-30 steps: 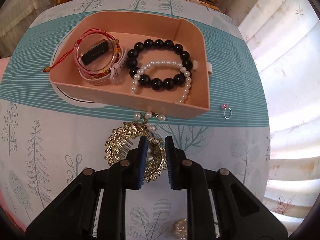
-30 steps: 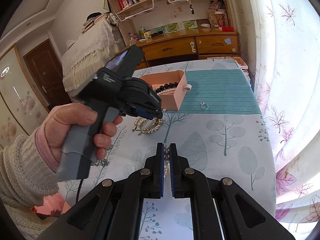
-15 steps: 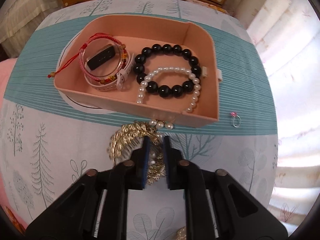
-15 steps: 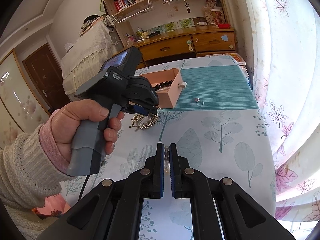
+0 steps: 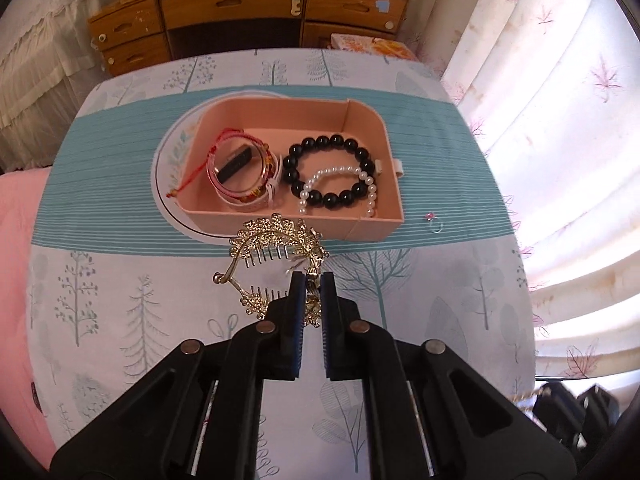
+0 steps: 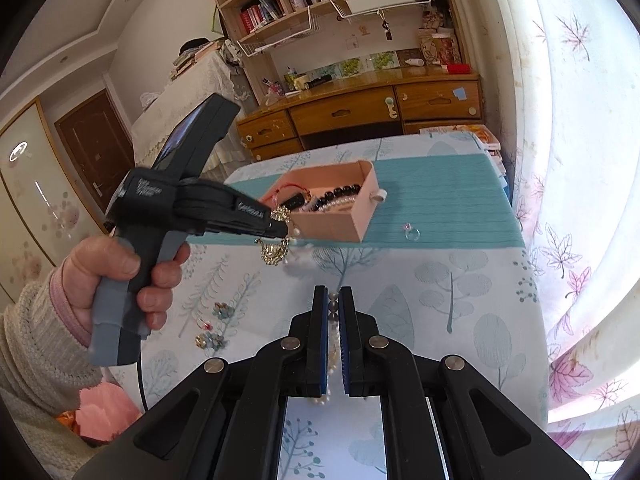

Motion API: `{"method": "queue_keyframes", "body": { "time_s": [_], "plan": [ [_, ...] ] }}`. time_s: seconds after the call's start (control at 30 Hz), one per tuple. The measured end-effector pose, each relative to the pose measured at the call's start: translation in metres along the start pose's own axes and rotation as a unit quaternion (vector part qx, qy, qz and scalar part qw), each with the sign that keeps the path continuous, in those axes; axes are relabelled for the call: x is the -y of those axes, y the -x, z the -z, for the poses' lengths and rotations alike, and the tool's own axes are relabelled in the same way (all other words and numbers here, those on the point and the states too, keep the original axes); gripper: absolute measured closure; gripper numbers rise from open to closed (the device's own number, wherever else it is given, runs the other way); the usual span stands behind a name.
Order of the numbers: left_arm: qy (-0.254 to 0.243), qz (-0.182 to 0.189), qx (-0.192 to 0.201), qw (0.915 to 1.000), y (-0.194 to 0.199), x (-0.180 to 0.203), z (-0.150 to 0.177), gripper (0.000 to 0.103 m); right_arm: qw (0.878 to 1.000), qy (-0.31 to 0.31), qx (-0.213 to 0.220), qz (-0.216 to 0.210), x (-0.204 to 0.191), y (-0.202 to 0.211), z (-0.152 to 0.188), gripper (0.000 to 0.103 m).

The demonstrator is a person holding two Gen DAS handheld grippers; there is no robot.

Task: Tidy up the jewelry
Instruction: 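Carry the comb and the necklace to the pink box and lower them inside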

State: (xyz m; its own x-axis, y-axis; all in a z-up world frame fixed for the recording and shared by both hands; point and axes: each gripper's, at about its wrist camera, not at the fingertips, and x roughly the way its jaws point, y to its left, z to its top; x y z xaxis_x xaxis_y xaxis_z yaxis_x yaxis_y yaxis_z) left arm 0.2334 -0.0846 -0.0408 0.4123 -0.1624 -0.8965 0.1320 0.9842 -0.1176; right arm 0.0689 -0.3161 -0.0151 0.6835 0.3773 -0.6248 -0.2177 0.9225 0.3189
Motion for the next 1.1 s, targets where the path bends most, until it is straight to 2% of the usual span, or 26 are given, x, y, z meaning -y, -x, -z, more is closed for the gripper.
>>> {"method": "queue_keyframes", "body": {
  "time_s": [0.3,0.53,0.63,0.8,0.97,1.1],
  "plan": [
    [-0.03,0.025,0.063,0.9973,0.079,-0.009,-0.026,0.098,0.997,0.04,0.063,-0.01,-0.039,0.026,-0.083,0.099],
    [-0.056,0.052,0.105,0.9915,0.107,-0.017,-0.065,0.098,0.995,0.038,0.092,0.007,-0.062,0.012,-0.16,0.099],
    [-0.065,0.048,0.108,0.9908,0.099,-0.02,-0.081,0.098,0.995,0.033,0.09,0.016,-0.072,-0.009,-0.188,0.099],
    [-0.054,0.046,0.083,0.994,0.061,-0.031,-0.102,0.098,0.998,0.004,0.063,0.022,-0.075,-0.07,-0.219,0.099],
    [-0.039,0.049,0.062,0.9961,0.023,-0.041,-0.11,0.098,0.998,-0.023,0.029,0.044,-0.06,-0.138,-0.221,0.099],
    [-0.04,0.051,0.055,0.9964,0.004,-0.047,-0.112,0.098,0.998,-0.037,0.029,0.04,-0.052,-0.161,-0.227,0.099]
  ]
}}
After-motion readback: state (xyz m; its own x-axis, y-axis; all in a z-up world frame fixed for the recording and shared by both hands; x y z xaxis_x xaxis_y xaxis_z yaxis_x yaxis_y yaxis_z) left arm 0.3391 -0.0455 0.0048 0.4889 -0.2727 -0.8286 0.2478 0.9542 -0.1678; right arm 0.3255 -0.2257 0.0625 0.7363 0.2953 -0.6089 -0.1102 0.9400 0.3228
